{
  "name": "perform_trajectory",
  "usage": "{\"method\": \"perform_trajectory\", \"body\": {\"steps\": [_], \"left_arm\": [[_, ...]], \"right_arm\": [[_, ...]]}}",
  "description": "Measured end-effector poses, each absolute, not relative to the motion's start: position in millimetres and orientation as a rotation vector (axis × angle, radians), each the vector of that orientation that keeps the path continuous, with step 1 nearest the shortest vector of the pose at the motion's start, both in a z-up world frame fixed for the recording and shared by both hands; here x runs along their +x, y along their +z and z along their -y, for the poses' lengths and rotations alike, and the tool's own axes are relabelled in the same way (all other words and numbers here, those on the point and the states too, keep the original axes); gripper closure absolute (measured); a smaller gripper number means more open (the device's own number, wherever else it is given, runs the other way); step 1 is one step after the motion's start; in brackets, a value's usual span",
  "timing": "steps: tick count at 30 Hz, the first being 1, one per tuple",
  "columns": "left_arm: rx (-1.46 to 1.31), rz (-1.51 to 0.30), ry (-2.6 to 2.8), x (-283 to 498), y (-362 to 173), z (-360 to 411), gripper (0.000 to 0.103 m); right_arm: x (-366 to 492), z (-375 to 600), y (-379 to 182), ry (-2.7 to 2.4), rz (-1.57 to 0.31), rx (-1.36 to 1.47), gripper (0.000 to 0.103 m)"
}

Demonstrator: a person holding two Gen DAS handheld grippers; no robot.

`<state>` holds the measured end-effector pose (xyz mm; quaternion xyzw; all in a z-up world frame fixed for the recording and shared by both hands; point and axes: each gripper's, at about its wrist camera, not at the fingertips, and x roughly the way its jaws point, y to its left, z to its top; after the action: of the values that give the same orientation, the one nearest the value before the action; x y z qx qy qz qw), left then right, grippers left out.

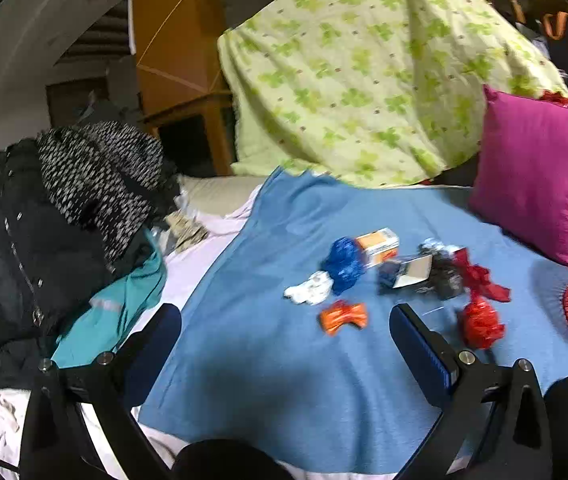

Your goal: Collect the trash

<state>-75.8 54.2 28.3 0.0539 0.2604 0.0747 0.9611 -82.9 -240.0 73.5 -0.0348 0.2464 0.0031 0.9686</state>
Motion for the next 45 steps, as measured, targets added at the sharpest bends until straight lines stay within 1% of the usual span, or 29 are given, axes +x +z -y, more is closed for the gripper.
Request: {"method": "perform_trajectory", "body": {"steps": [10, 15, 27, 37, 45], "left_arm": [[0.059, -0.574, 0.226, -65, 12, -91, 0.000], [0.074, -0.602, 0.207, -60, 2, -86, 0.000], [0.122, -0.597, 0.157, -59, -4, -66, 0.000], [0.113, -0.607, 0.163, -58, -8, -70, 0.000], [0.093, -0.623, 0.162, -53, -11, -77, 0.000]], "right_arm": [[-77, 255, 60, 0.008, -0.540, -0.024, 0.000], [-76, 262, 56, 0.002, -0.555, -0.005, 0.000], [-74, 282, 45, 0.007, -0.560, 0.059, 0.000], [-74, 270, 43, 0.026, -0.577, 0.026, 0.000], [-72, 267, 43, 0.029, -0.624, 0.025, 0.000]]}}
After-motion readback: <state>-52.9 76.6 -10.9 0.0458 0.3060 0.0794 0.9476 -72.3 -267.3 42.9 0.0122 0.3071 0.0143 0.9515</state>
